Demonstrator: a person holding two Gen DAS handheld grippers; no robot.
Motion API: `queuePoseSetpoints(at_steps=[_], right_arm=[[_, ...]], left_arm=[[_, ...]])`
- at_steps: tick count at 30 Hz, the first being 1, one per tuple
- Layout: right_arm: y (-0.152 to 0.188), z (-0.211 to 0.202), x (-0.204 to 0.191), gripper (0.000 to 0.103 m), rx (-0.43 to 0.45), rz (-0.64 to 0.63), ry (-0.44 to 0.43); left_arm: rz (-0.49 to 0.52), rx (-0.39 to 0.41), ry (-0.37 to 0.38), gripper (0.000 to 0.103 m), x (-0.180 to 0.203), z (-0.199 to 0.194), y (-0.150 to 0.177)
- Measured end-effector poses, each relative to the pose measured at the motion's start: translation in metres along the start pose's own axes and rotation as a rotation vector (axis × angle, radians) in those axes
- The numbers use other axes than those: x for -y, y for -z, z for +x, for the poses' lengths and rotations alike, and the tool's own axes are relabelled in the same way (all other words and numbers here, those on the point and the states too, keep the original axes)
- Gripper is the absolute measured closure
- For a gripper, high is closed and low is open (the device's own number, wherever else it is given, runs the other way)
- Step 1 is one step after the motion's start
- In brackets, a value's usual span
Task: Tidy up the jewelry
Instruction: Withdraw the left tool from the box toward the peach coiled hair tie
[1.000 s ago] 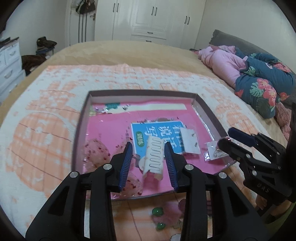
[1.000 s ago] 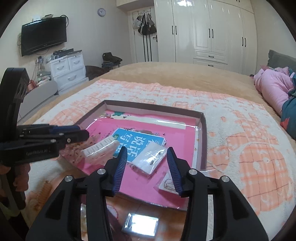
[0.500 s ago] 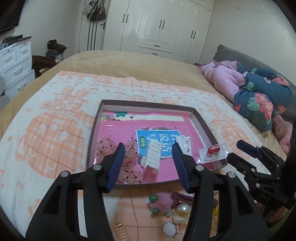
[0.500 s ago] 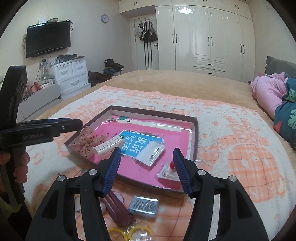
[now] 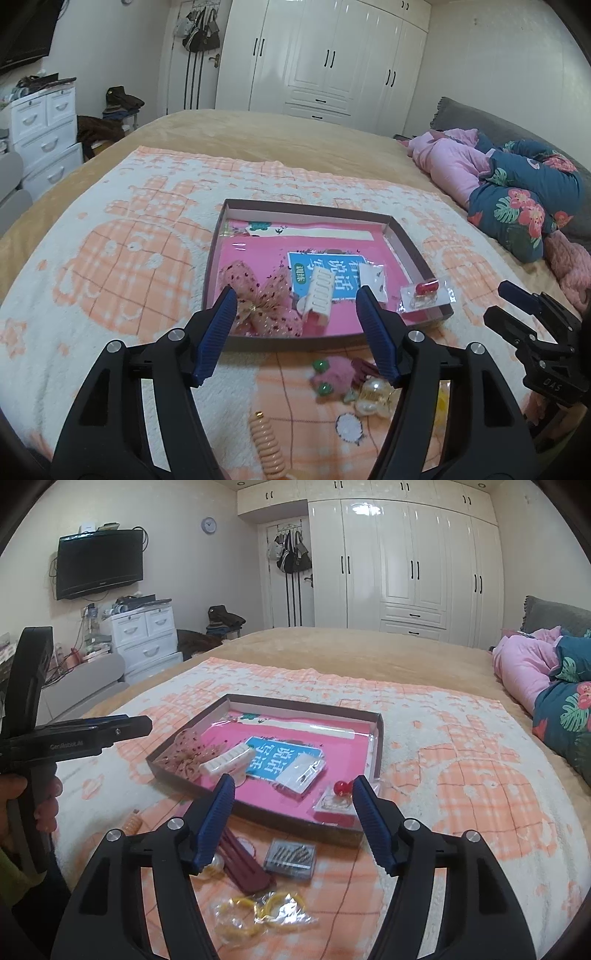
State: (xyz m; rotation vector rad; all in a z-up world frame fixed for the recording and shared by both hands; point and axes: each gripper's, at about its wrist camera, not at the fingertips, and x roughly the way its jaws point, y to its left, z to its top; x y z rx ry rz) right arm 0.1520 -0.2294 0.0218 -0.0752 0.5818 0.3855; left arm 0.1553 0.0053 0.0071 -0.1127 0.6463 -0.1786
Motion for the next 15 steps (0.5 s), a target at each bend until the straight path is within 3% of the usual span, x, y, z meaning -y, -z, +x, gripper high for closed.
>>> queuePoseSetpoints(at_steps=[15], right_arm=[[0.017,-0.010,-0.030,0.037,-0.021,-0.050,-0.062]], left_arm=[[0.002,0.000,-0.017,0.043,-0.008,-0.013,0.019]])
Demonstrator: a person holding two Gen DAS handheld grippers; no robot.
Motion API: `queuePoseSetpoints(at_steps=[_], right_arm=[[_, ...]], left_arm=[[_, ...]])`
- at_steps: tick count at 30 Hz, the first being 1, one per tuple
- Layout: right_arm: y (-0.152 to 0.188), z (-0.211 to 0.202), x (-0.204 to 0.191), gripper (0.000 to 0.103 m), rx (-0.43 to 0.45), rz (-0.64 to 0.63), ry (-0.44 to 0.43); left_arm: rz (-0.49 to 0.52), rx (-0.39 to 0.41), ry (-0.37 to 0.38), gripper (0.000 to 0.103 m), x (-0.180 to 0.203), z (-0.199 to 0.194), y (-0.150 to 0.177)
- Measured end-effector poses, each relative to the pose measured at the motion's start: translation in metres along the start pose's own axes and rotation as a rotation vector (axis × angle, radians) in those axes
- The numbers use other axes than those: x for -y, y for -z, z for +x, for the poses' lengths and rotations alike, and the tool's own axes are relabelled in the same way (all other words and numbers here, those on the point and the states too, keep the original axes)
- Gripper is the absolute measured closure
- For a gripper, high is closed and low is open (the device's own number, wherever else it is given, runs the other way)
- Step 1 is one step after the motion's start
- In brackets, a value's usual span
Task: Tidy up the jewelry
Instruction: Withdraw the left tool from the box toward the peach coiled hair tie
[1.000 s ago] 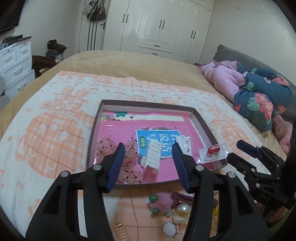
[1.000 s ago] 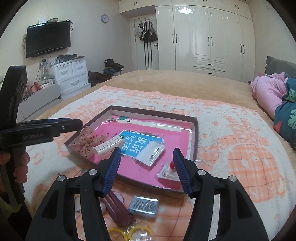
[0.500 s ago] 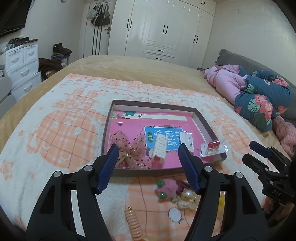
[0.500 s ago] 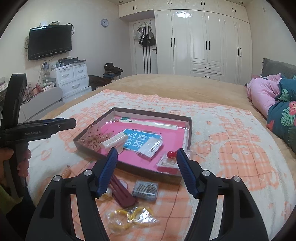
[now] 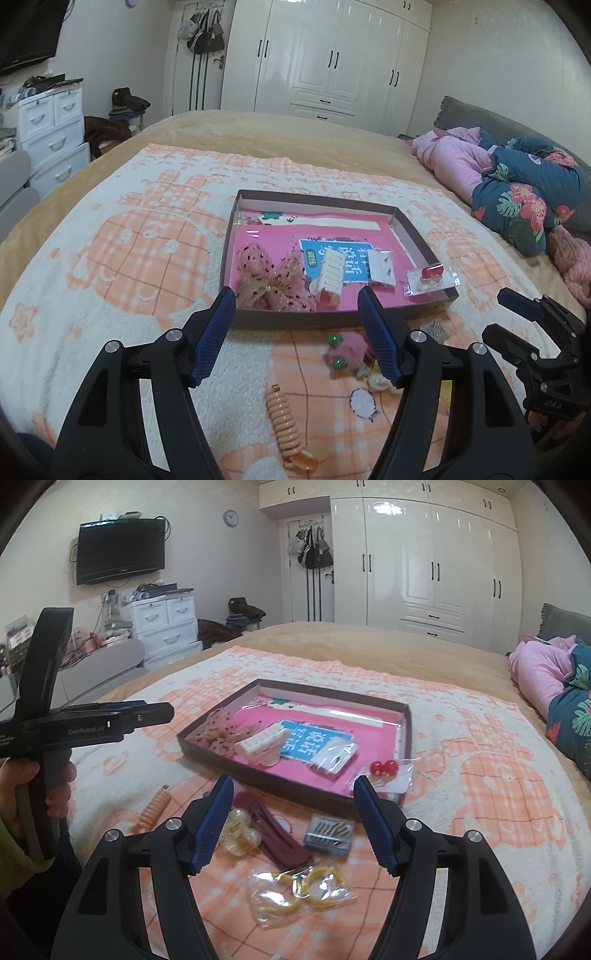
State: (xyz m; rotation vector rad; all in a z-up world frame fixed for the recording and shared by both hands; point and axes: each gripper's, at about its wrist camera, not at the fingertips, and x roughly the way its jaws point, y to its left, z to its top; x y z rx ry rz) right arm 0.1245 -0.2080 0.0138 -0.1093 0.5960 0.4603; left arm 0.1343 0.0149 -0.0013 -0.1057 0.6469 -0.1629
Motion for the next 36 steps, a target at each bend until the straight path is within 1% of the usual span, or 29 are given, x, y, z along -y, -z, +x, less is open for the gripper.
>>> queuePoseSetpoints(at_steps=[3,18,26,29,36], right_arm=[[0.004,0.001,-0.007,0.037,-0.009,-0.008,-0.010],[0.017,0.009,-0.029,0.037,-0.048,-0.052,-0.054],[0.023,0.016,-0.037,0.037,-0.072,-0.072,-0.062],[0.026,0.019,-0.039,0.037,-0.082,-0.078,-0.064],[0.030,0.027,-0.041,0.037,-0.104,-0.095,-0.061]], left_arm=[[0.004,-0.006,-0.006,0.041,-0.002,-0.001,0.005],[0.016,-0.049,-0.035,0.040,-0.012,-0.004,0.026],[0.022,-0.080,-0.046,0.040,-0.012,-0.002,0.043],[0.040,-0.090,-0.053,0.040,-0.011,0.001,0.048],[0.049,-0.111,-0.046,0.040,-0.011,0.004,0.055]])
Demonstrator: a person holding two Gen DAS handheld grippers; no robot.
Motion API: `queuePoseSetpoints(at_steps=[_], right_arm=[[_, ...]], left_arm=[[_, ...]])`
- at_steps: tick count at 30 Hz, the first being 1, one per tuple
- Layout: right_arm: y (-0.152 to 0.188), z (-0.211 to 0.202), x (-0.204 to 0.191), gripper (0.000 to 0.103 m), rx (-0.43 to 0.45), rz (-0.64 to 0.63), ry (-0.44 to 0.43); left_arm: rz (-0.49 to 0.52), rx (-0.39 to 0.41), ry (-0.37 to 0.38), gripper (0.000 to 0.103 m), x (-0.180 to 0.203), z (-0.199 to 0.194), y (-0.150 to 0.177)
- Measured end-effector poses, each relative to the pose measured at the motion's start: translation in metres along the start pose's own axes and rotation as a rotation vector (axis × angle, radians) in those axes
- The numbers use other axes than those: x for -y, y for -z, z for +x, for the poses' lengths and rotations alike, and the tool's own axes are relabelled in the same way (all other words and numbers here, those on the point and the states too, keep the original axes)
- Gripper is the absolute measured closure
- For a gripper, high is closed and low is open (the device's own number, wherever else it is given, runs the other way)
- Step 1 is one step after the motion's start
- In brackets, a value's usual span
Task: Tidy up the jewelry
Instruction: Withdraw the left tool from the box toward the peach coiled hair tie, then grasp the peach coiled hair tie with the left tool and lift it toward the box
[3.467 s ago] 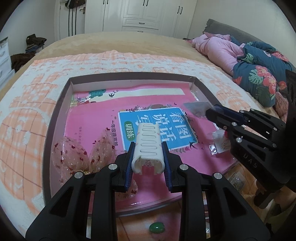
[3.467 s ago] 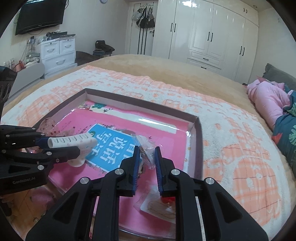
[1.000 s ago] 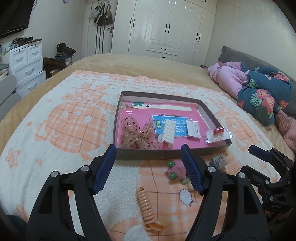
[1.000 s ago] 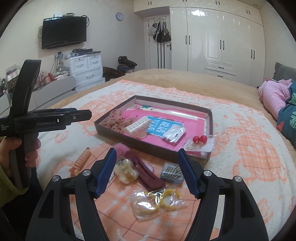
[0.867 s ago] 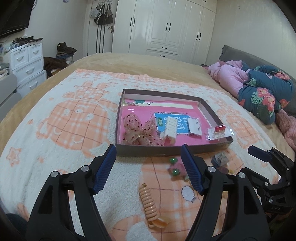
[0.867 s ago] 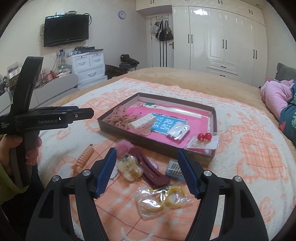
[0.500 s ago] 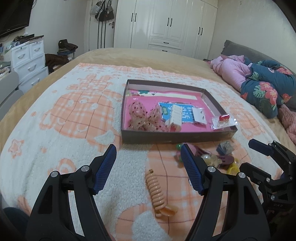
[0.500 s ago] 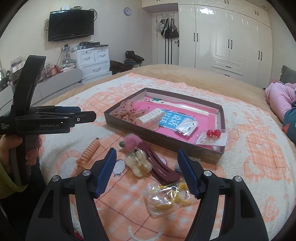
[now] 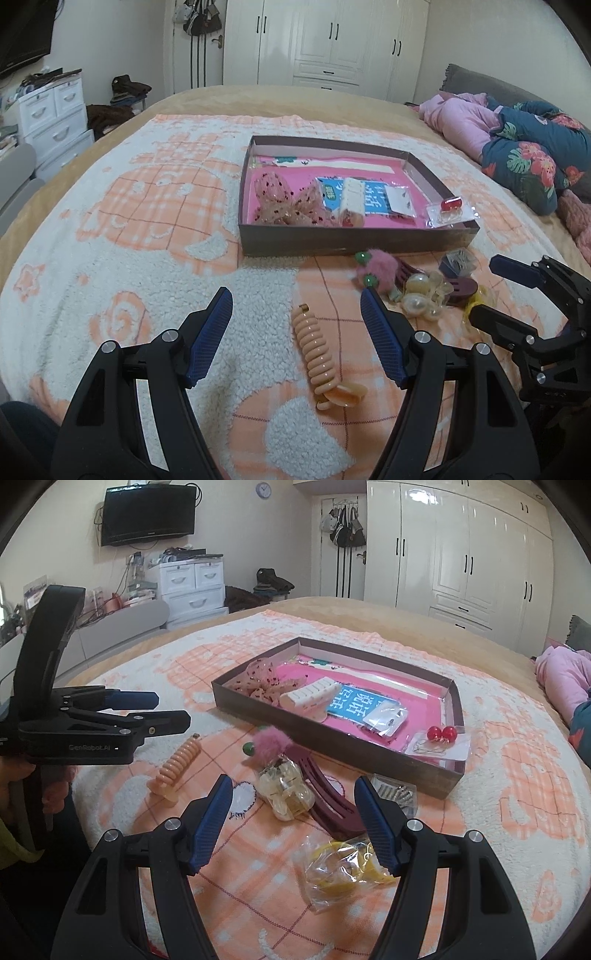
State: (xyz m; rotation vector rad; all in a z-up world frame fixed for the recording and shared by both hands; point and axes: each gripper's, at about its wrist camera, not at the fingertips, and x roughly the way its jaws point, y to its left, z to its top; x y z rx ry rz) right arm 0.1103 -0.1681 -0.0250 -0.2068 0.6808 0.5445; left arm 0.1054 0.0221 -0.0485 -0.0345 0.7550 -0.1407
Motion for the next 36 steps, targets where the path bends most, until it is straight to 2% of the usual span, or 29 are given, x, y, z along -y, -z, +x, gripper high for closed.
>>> queuePoseSetpoints(at_steps=[23,28,30,33,36], right_arm=[[0.002,0.050,-0.001,0.038,-0.105,-0.078,-0.010],[-0.001,0.059,0.003,0.053,-0.115,-0.073,-0.037],[0.000,0.060,0.003,0.065,-0.117,-0.068,-0.053],[0.002,0.059,0.001,0.065,-0.112,-0.072,-0.064],[0.003,0.056,0.004,0.065,-0.101,-0.042,-0.079]], left_arm=[[0.012,-0.126,0.029,0.042,0.005,0.029,0.025],[0.034,-0.141,0.005,0.055,0.006,0.032,0.026],[0.047,-0.138,0.005,0.073,0.008,0.032,0.026],[0.070,-0.132,0.004,0.085,0.012,0.032,0.025],[0.082,-0.123,0.012,0.091,0.015,0.030,0.025]])
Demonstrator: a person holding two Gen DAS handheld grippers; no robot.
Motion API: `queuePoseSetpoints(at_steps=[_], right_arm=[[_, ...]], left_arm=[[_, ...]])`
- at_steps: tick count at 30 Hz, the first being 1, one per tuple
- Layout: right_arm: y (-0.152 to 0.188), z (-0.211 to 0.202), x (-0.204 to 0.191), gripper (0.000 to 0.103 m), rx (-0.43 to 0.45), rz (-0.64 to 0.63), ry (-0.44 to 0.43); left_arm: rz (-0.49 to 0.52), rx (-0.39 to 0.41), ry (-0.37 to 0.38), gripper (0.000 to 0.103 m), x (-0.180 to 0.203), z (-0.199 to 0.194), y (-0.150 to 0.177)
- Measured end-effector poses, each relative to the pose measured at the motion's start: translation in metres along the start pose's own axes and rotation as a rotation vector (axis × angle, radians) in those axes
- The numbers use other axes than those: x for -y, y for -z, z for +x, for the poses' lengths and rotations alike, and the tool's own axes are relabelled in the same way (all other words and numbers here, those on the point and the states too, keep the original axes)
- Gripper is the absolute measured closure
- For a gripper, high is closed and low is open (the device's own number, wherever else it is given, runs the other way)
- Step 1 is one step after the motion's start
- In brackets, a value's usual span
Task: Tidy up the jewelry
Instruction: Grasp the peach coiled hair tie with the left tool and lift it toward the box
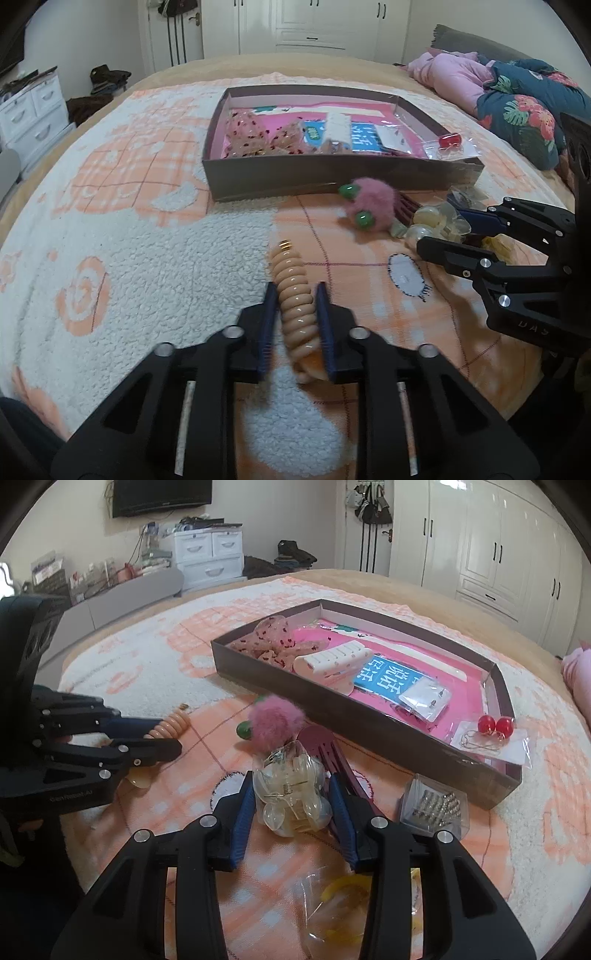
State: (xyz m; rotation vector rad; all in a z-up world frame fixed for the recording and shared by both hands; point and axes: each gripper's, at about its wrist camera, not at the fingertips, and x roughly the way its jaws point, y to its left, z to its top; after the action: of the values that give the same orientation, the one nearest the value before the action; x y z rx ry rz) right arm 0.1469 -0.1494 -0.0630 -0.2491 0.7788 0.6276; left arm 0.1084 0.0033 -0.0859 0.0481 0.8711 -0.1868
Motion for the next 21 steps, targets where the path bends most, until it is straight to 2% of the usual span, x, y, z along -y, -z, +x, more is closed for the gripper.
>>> queuePoseSetpoints(at_steps=[10,21], right_arm=[[0.000,-0.024,0.015,0.065,0.065,0.089,-0.010],[0.001,-0.049,0.035,0.065,0.112,0.144,0.021]], left_arm=[[0.018,0.049,0.026,0.092,0.009,-0.011,-0.004],[0.018,0.081,0.052,0.092,0.025,-0.021,-0.016]])
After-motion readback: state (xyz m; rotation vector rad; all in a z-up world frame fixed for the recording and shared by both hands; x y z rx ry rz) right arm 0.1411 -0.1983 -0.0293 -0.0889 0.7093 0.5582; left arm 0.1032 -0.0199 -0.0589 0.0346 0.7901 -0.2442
